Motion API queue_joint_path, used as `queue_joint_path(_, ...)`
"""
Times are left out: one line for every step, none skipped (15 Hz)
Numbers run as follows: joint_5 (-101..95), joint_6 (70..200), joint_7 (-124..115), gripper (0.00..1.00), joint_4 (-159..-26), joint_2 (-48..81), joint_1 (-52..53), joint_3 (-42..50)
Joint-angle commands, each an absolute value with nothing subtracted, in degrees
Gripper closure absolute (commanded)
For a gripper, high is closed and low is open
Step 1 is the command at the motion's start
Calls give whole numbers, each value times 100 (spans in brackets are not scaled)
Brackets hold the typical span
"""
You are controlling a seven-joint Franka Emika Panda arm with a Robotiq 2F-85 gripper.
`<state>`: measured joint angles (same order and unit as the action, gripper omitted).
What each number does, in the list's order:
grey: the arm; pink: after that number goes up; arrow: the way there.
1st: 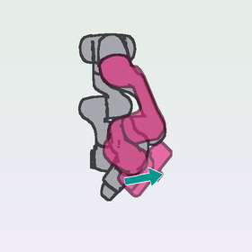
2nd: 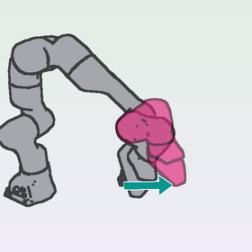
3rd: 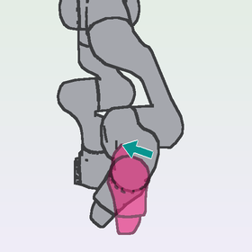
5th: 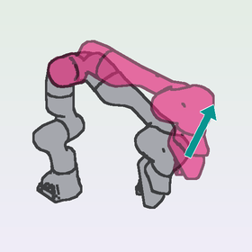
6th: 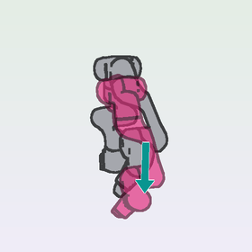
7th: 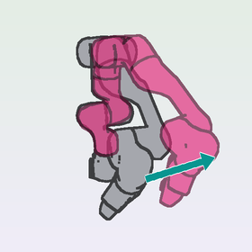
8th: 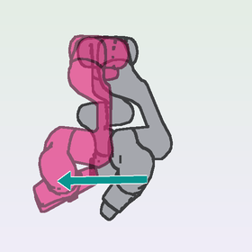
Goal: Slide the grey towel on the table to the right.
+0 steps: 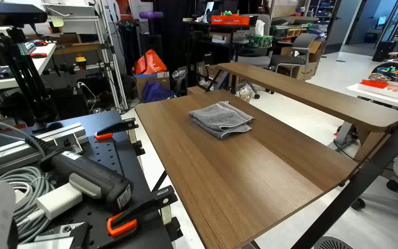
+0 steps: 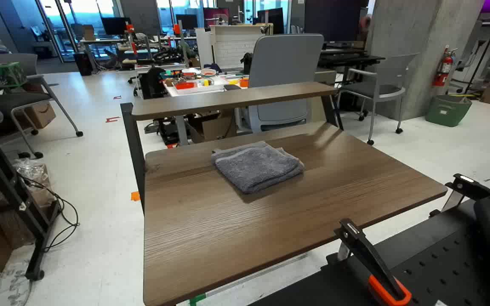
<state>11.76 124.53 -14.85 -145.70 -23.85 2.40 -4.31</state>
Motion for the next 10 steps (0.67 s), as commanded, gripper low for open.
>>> queue_joint_path(1178, 12440, -1481, 0, -14562, -2385, 227, -440)
queue_joint_path(1178, 12440, -1481, 0, -14562, -2385, 227, -440)
queue_joint_path(1178, 12440, -1481, 0, -14562, -2386, 227, -440)
queue_joint_path(1178, 12440, -1481, 0, -14562, -2386, 227, -440)
queue_joint_path(1178, 12440, -1481, 0, -14562, -2386, 227, -440)
queue_joint_path(1178, 12440, -1481, 0, -14562, -2386, 227, -440)
queue_joint_path(1155, 12522, -1550, 0, -14534, -2302, 202, -460)
queue_joint_path(1066, 12627, -1666, 0, -14471, -2093, 173, -531)
queue_joint_path(972, 12738, -1779, 0, -14423, -1921, 145, -587)
queue_joint_path(904, 12855, -1797, 0, -14291, -1570, 149, -610)
